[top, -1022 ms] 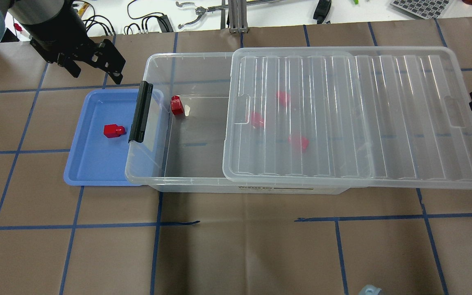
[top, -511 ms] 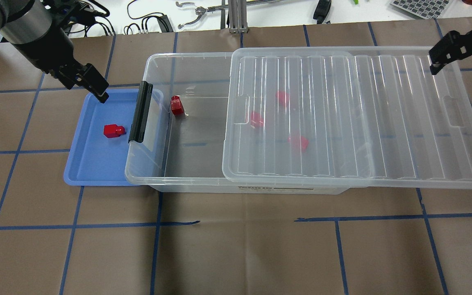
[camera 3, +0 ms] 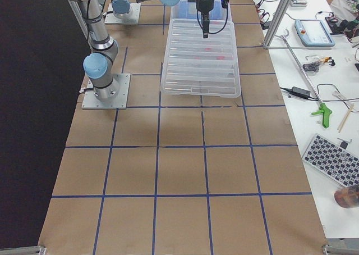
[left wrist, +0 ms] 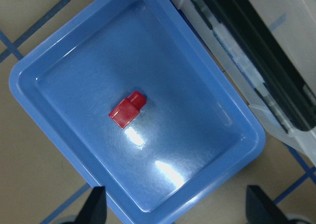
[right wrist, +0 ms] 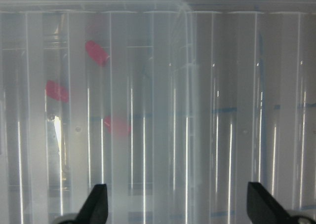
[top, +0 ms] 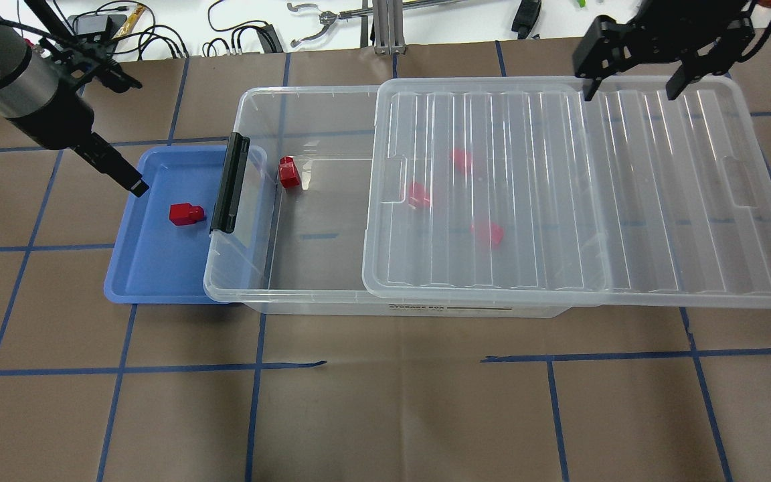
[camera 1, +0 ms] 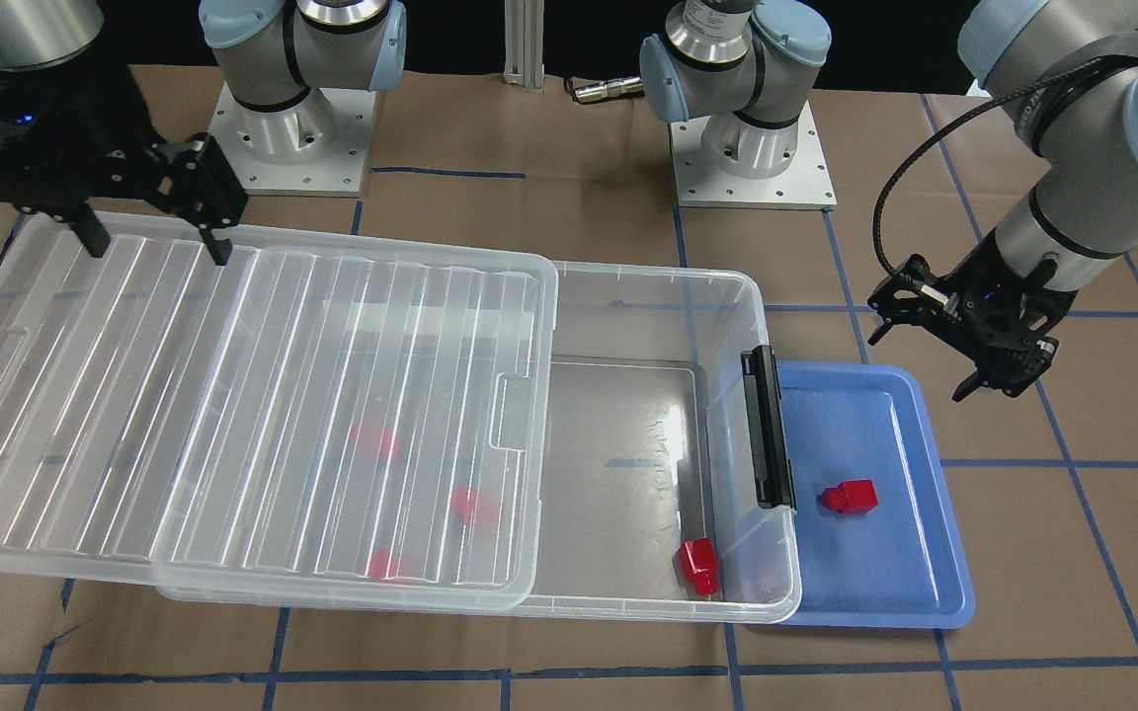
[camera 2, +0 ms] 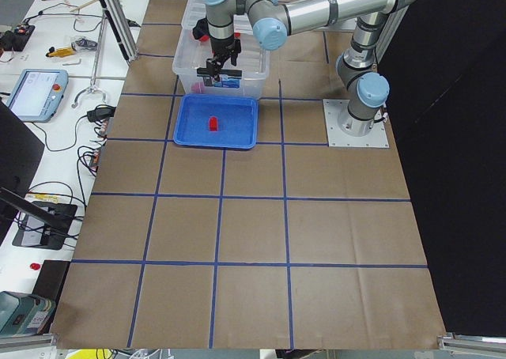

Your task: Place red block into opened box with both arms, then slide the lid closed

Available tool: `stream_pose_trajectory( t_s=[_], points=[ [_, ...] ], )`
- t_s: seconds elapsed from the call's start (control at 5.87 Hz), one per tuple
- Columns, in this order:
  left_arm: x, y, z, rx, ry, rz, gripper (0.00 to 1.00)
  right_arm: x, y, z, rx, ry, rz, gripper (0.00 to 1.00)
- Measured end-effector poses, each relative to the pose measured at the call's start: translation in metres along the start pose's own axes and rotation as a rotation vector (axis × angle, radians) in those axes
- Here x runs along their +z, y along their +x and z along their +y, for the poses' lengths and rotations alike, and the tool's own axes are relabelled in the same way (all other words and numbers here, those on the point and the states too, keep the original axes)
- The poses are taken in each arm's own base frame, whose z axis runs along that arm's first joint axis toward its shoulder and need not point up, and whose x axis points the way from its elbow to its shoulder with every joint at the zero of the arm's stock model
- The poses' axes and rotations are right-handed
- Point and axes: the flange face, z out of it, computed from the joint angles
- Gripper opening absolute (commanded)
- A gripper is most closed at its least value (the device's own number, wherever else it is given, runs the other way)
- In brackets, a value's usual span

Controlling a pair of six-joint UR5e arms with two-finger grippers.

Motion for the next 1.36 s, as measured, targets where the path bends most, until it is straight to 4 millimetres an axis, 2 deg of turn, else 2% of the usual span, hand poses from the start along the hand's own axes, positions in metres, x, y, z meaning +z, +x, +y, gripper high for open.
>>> stream_pose_trajectory(
  t_s=[0.17, 0.34, 0.85, 1.02, 1.36],
  points=[
    [0.021, -0.011, 0.005, 0.120, 0.006, 0.001, 0.98, -0.006, -0.028, 0.011, 0.000, -0.016, -0.006, 1.00],
    [0.040, -0.019, 0.005, 0.230, 0.003, 0.007, 0.98, -0.005, -0.040, 0.014, -0.007, -0.027, -0.008, 1.00],
    [0.102, -0.037, -0.012, 0.521, -0.009, 0.025, 0.98, 0.000, -0.027, 0.007, -0.011, -0.041, -0.001, 1.00],
    [0.124, -0.039, -0.019, 0.581, -0.037, 0.020, 0.97, 0.002, -0.025, 0.006, -0.010, -0.043, 0.002, 1.00],
    [0.152, -0.035, -0.030, 0.674, -0.079, -0.019, 0.96, 0.011, -0.024, 0.006, -0.007, -0.058, 0.000, 1.00]
  ],
)
